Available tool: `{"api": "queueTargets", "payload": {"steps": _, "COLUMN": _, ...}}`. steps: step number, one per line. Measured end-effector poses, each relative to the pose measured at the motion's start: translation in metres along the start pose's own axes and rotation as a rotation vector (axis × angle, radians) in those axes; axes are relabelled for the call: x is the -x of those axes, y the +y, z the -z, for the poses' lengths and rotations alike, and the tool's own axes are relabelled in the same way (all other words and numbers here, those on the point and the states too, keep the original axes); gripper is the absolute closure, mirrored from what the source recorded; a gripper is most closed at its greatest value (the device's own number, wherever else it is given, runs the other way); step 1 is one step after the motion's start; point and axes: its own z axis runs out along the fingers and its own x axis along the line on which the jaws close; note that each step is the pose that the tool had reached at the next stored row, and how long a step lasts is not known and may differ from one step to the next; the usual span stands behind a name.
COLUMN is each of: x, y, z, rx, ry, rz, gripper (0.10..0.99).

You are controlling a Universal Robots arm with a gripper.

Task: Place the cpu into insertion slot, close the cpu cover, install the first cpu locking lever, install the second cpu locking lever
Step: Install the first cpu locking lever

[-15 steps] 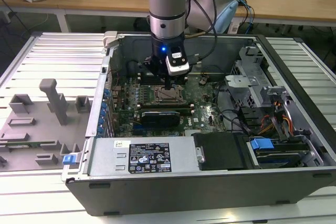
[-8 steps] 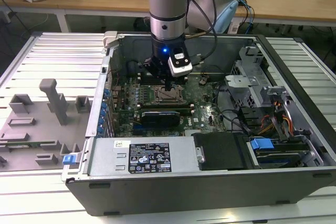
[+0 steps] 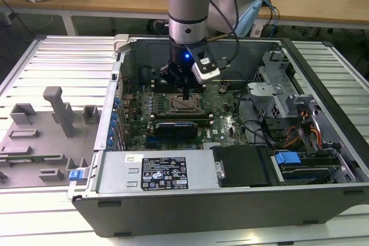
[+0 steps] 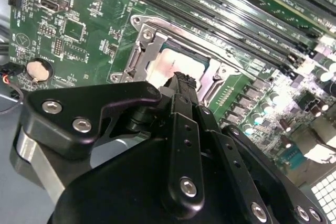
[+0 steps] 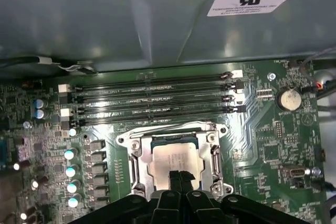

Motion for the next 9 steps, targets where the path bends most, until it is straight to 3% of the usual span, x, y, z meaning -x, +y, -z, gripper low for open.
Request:
{"api": "queueTargets", "payload": {"steps": 5, "x": 0.0004, "y": 0.0002, "z": 0.0058, "rx": -0.001, "ry": 0.0016, "rz": 0.001, "gripper": 0.98}}
{"api": "queueTargets", "payload": {"steps": 9, "x": 0.0004, "y": 0.0003, "z": 0.0062, "rx": -0.001, "ry": 0.0015, "rz": 0.001, "gripper": 0.98}}
